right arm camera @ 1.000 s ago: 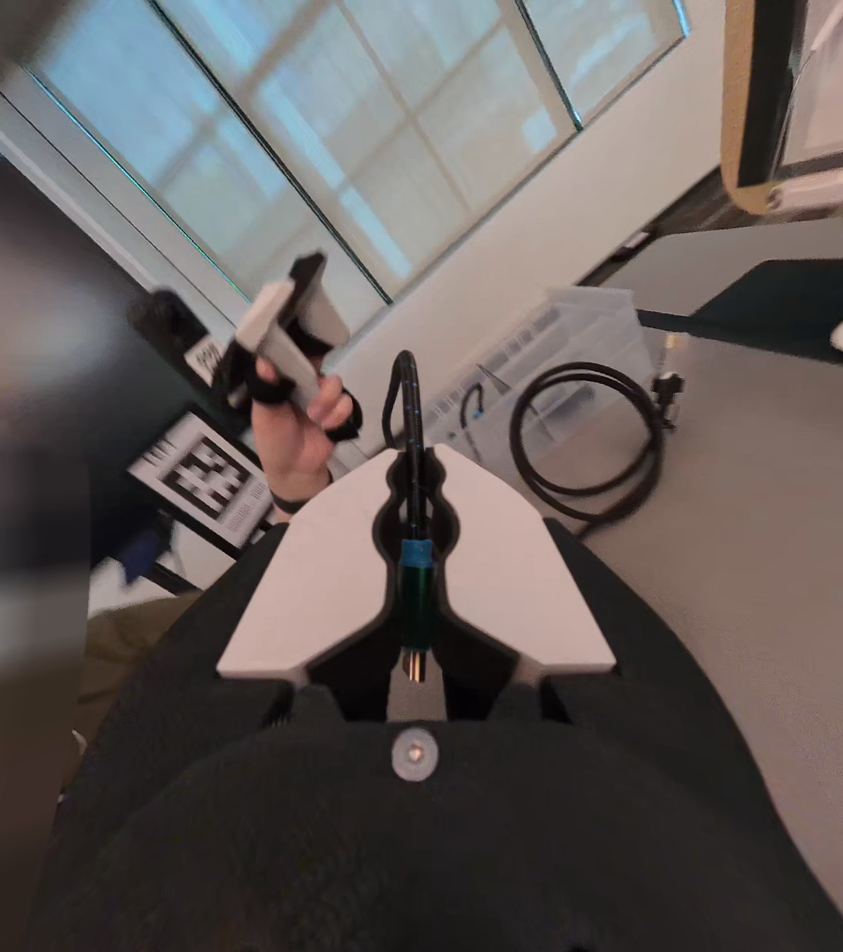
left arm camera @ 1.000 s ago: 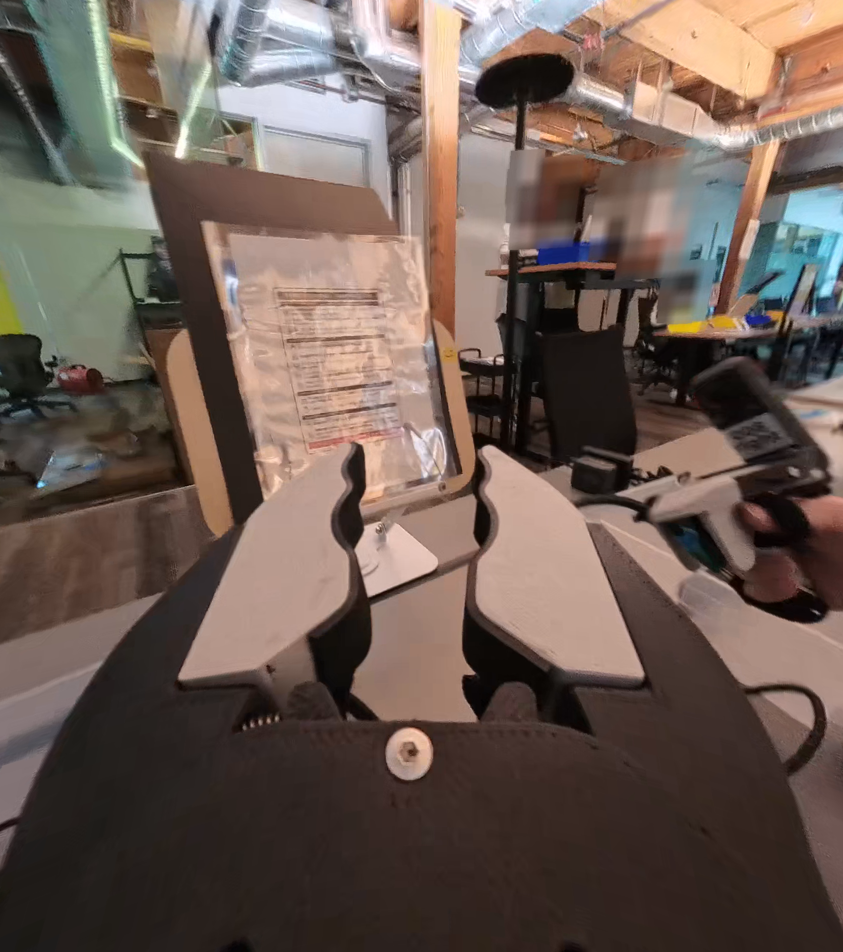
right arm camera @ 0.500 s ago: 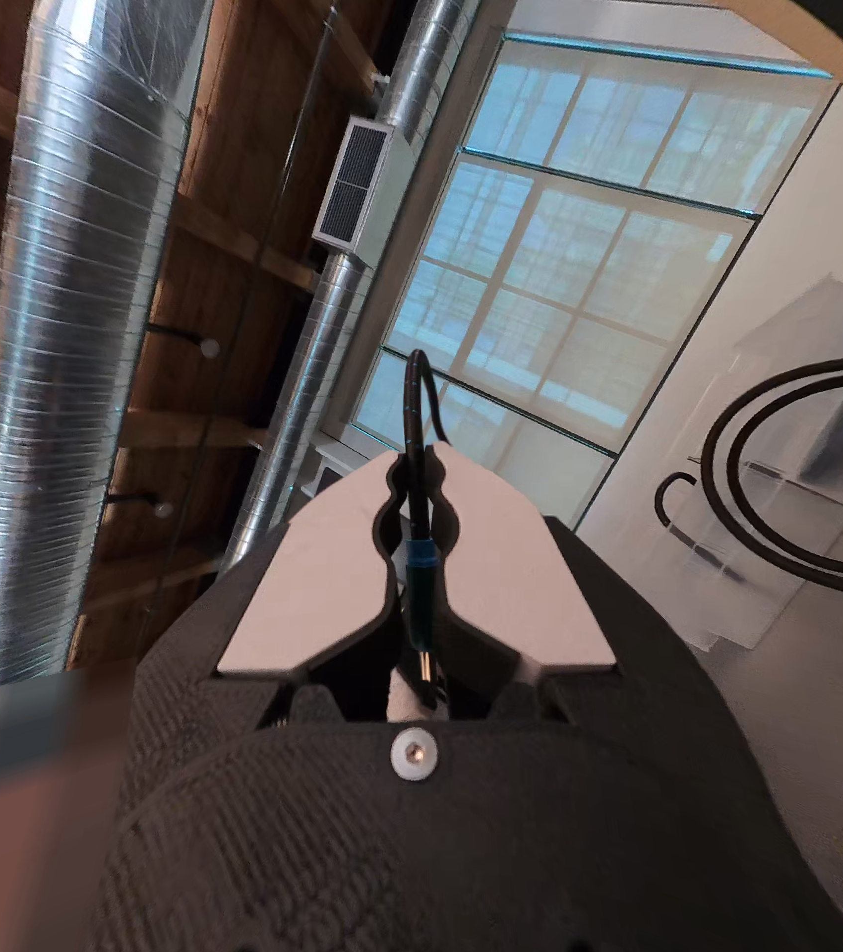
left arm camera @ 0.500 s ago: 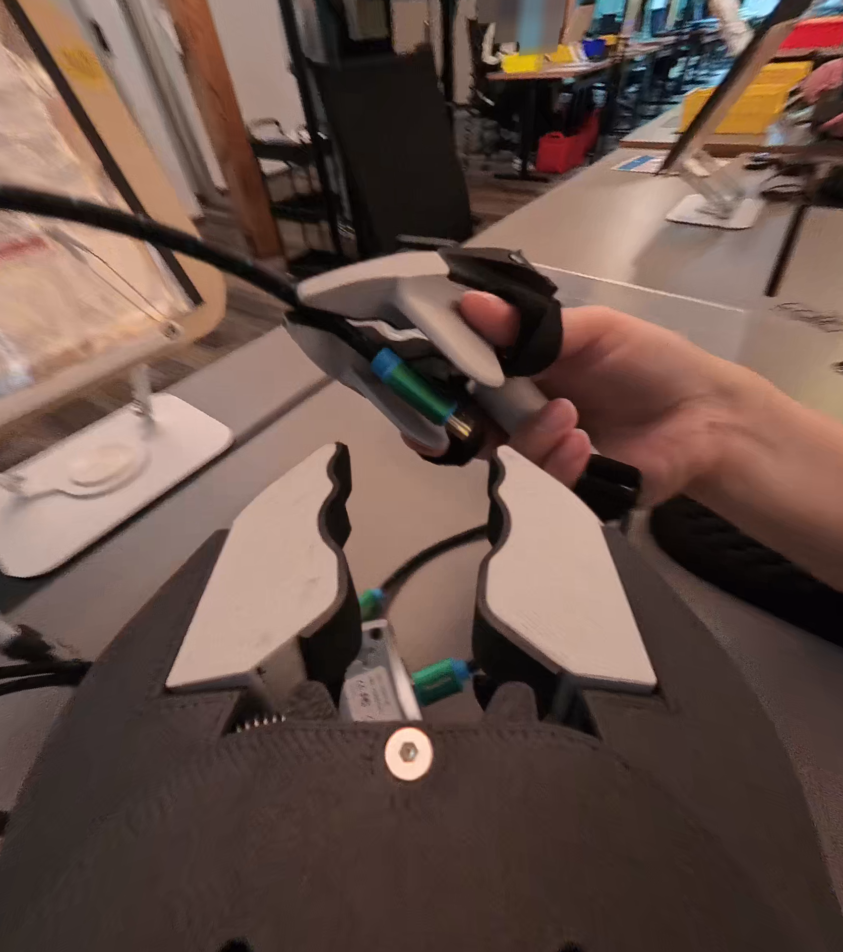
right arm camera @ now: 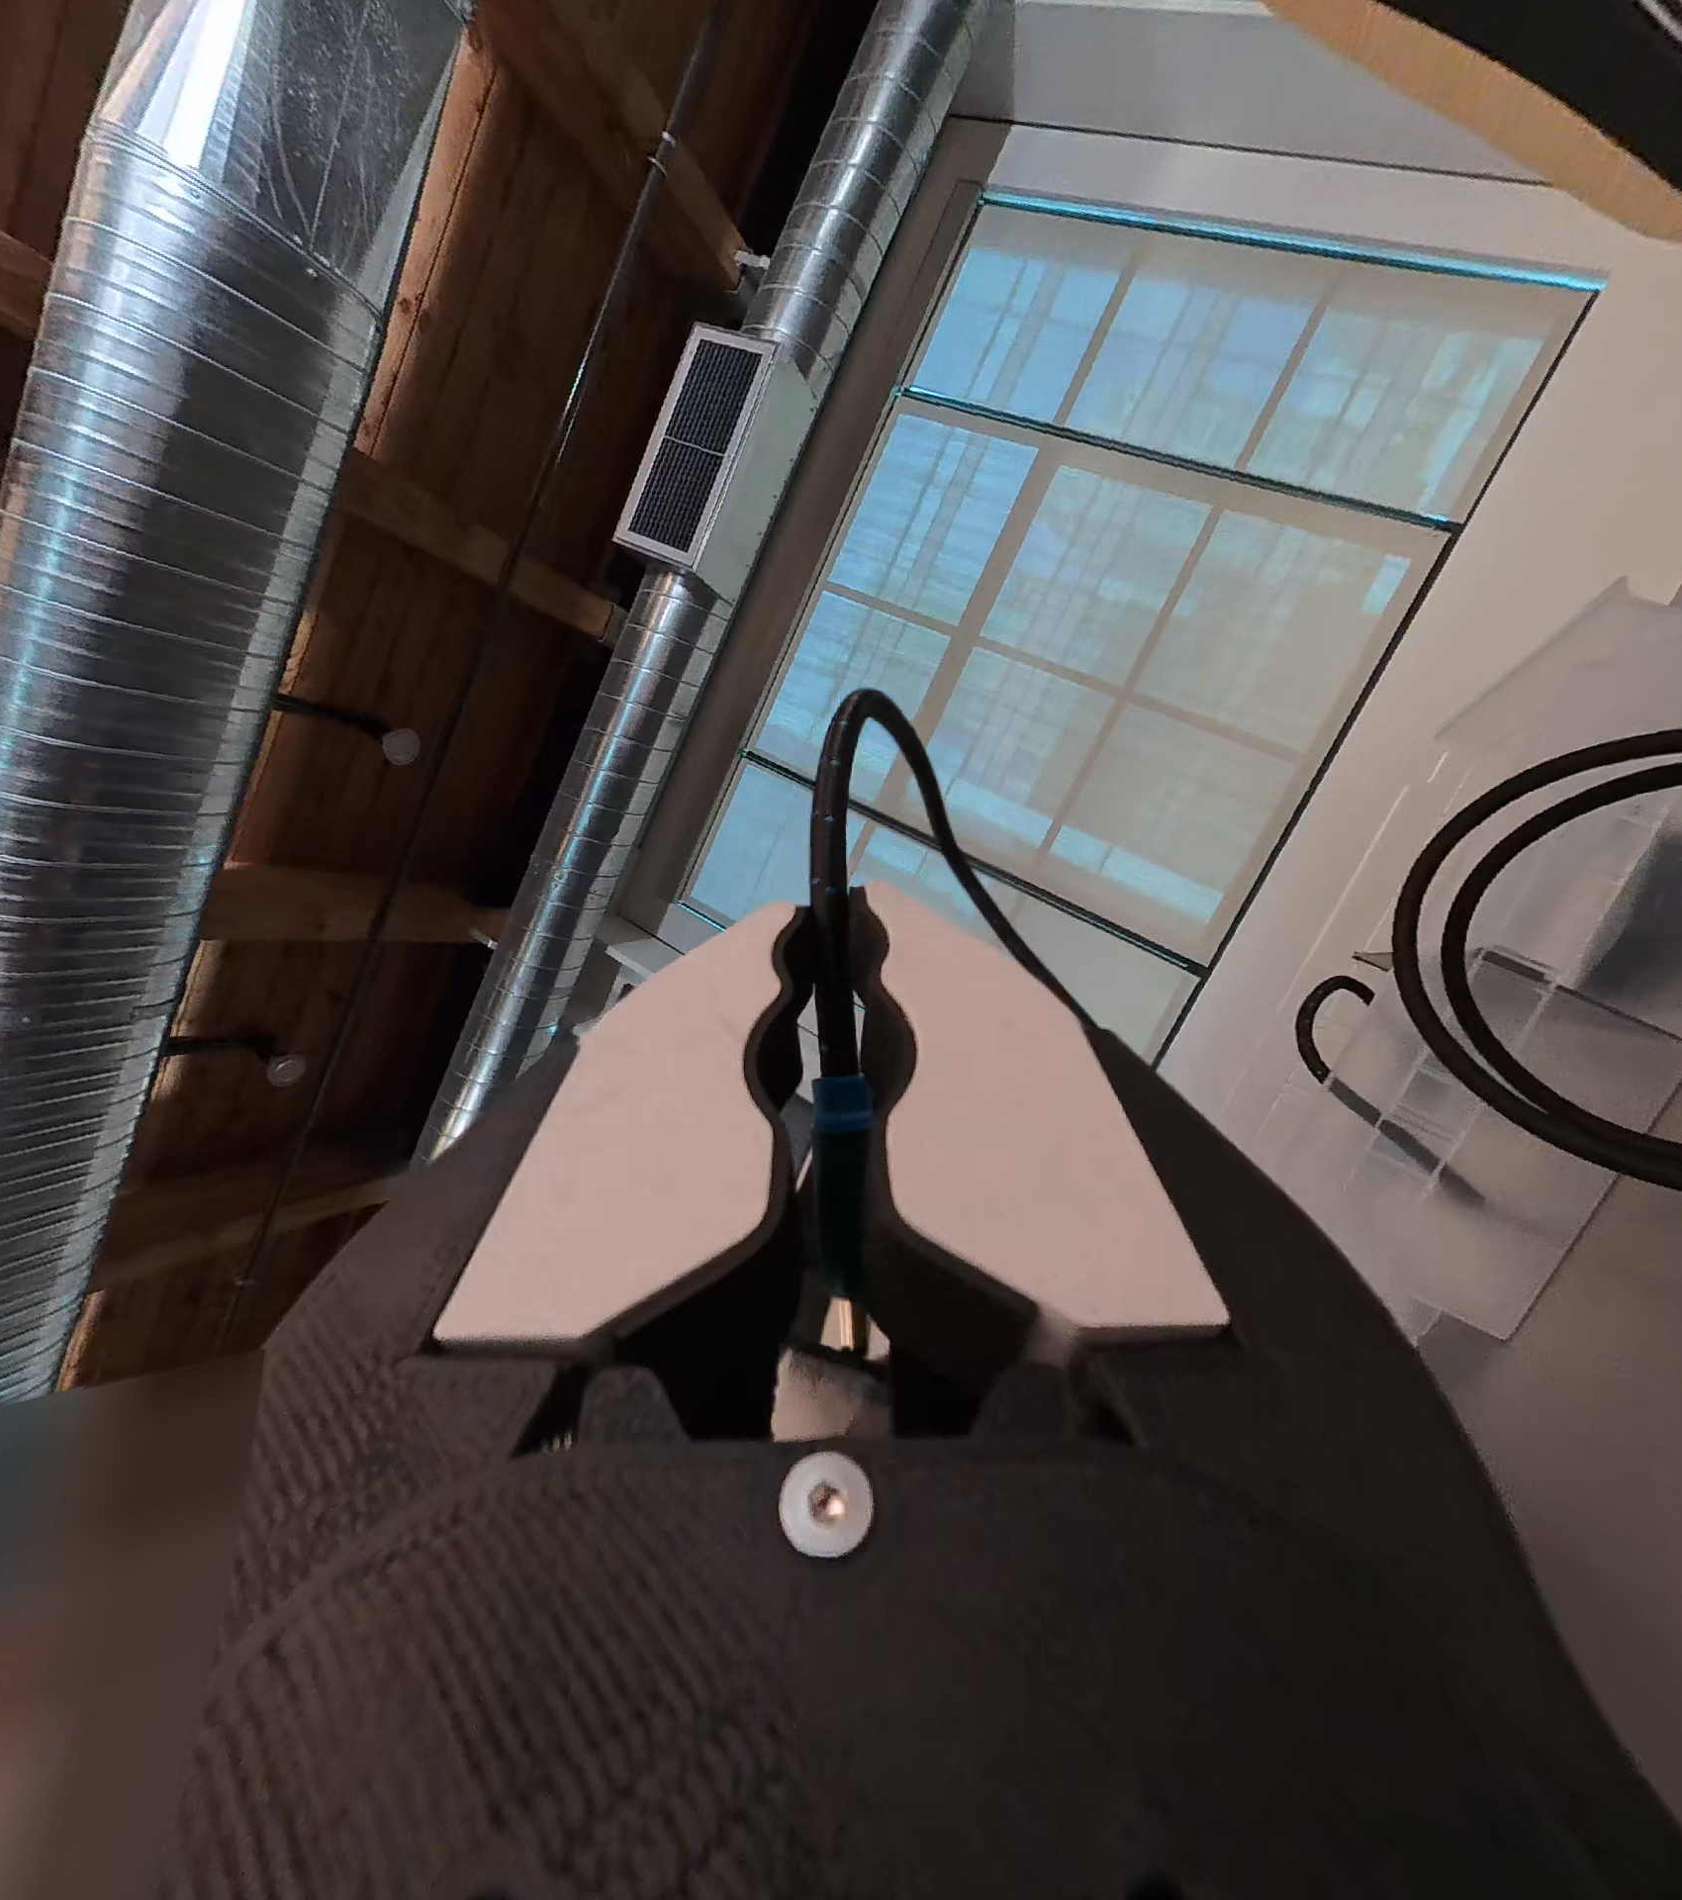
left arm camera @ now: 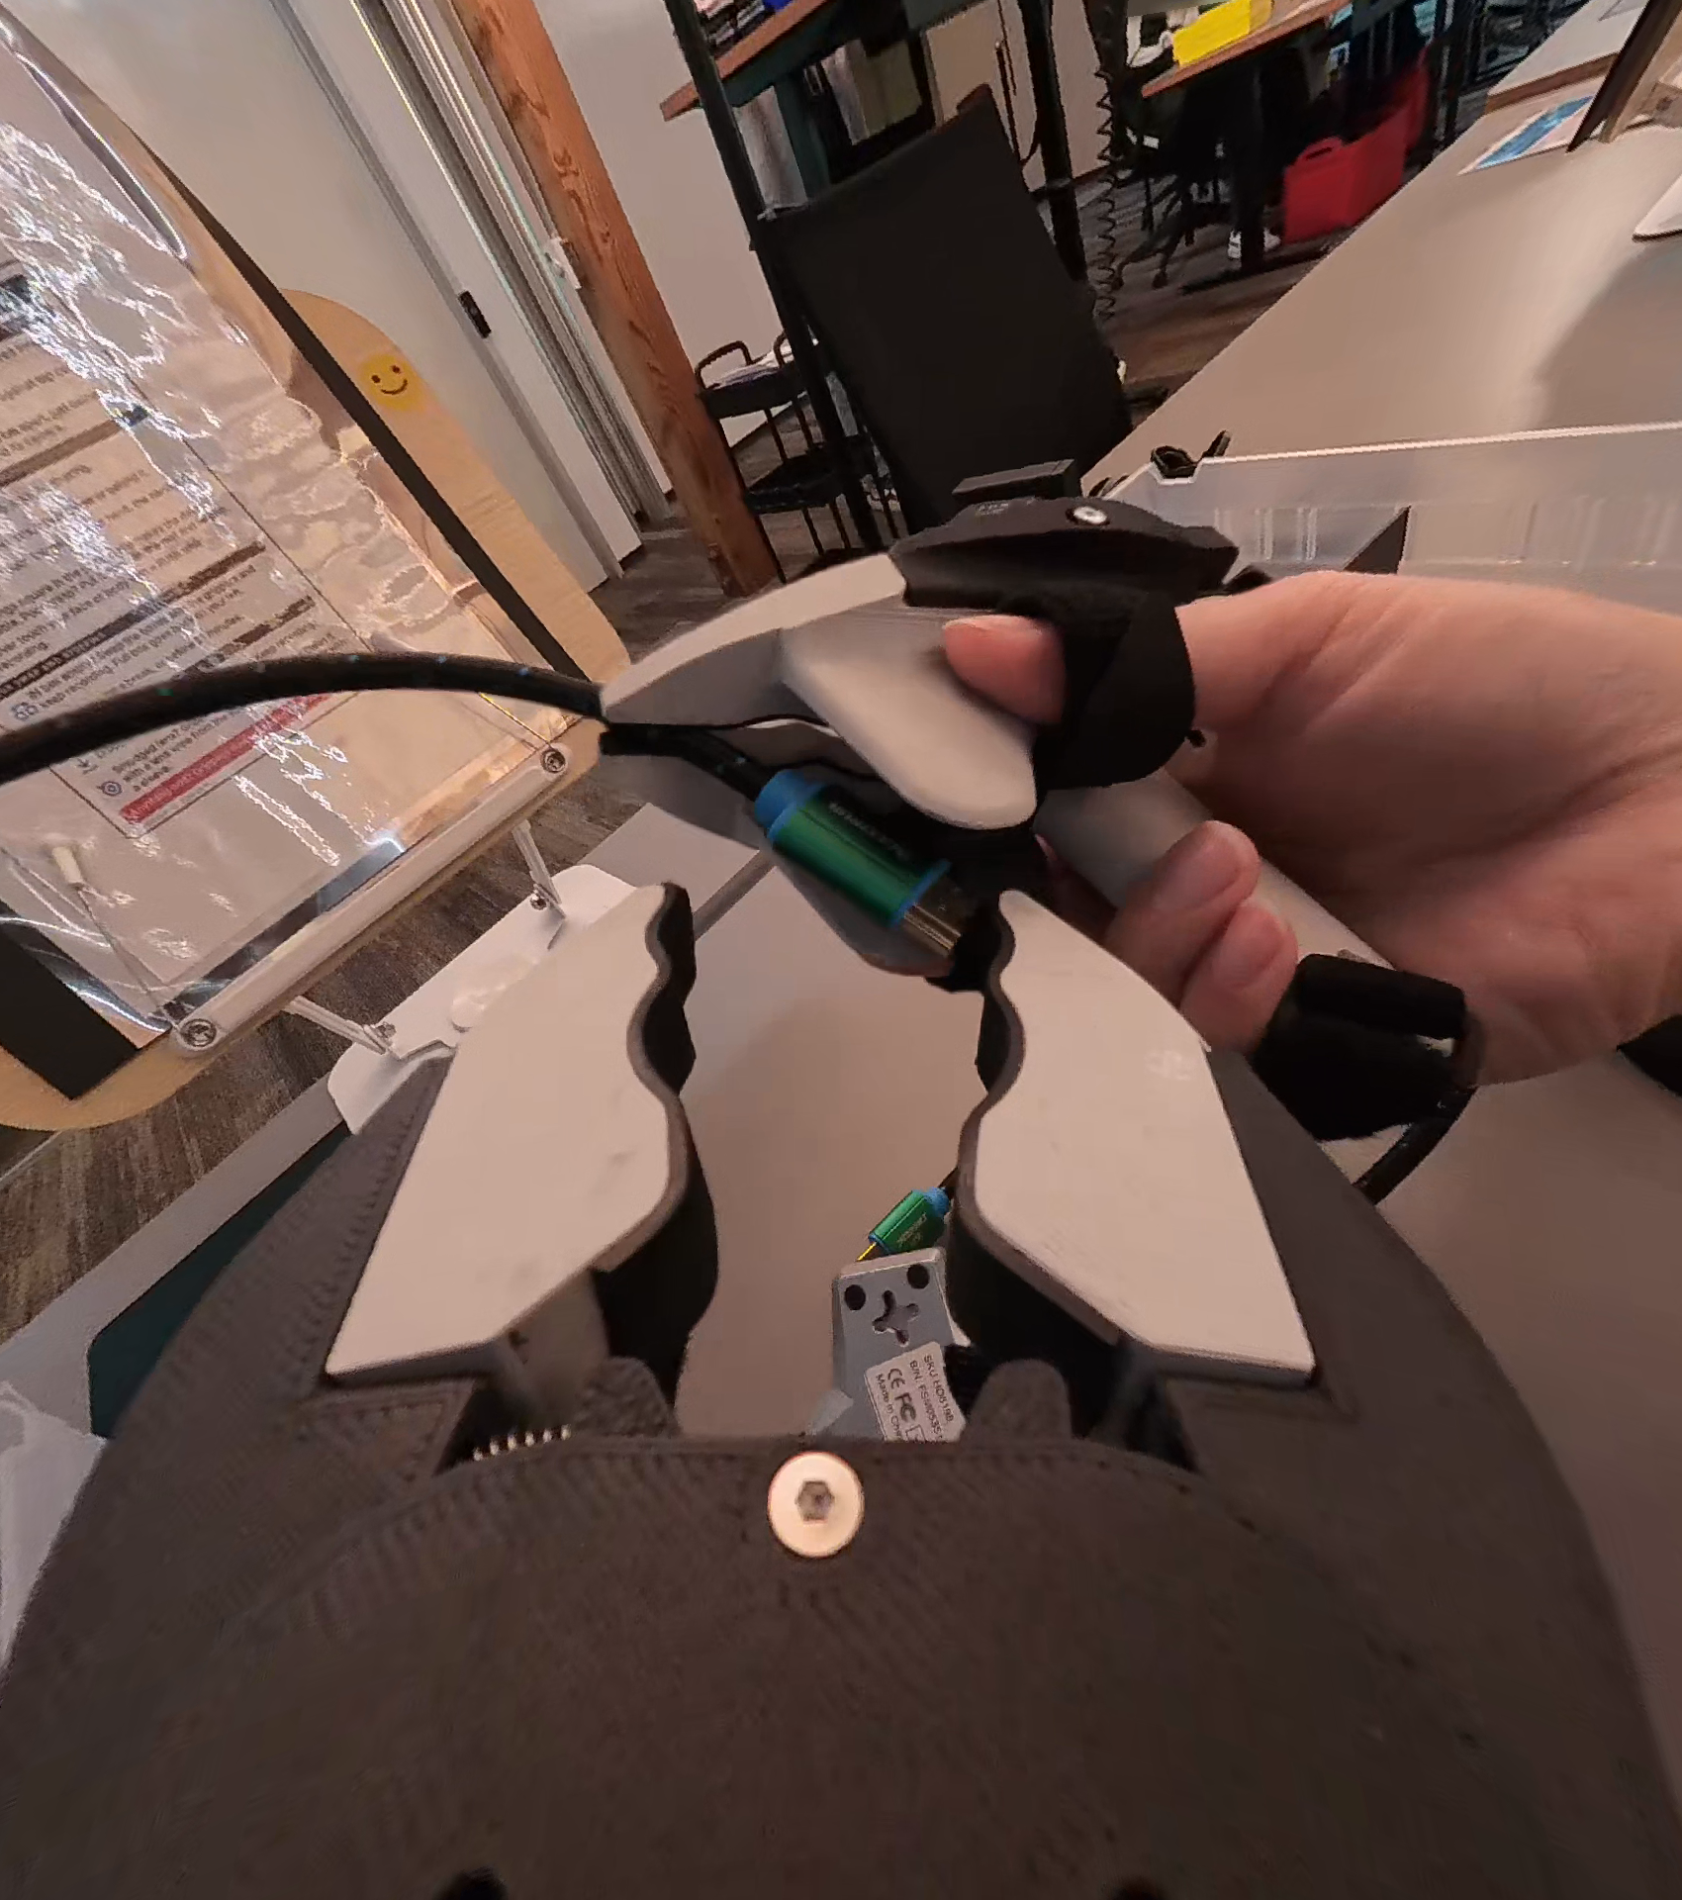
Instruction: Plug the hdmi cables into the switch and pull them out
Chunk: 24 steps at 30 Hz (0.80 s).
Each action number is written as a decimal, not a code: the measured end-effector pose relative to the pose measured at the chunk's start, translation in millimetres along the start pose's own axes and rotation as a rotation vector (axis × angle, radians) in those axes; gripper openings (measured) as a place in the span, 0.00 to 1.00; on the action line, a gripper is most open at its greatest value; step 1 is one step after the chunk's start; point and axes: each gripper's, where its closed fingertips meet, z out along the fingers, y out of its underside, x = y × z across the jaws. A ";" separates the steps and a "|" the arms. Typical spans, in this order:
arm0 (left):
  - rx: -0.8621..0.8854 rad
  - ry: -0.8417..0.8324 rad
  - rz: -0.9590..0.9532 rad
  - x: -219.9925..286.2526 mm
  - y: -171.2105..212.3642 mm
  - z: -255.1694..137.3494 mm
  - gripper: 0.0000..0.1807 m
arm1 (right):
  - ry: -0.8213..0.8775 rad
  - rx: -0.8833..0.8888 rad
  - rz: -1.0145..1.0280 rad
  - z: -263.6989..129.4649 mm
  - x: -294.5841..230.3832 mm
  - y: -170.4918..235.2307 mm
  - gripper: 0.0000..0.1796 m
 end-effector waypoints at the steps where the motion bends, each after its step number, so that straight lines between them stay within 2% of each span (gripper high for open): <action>1: 0.005 0.003 -0.003 -0.5 -1.1 -0.8 0.29 | -0.002 0.002 -0.006 -0.6 -0.6 -1.3 0.04; 14: 0.124 -0.068 0.065 -14.6 -26.8 -19.7 0.22 | -0.042 0.008 -0.100 -3.5 -22.6 -13.2 0.04; 20: 0.206 -0.107 0.062 -30.4 -41.7 -35.2 0.15 | -0.090 -0.008 -0.103 -0.8 -31.8 -8.8 0.04; 24: 0.211 -0.103 0.110 -30.8 -43.2 -35.9 0.20 | -0.059 -0.008 -0.118 -1.3 -29.4 -7.9 0.04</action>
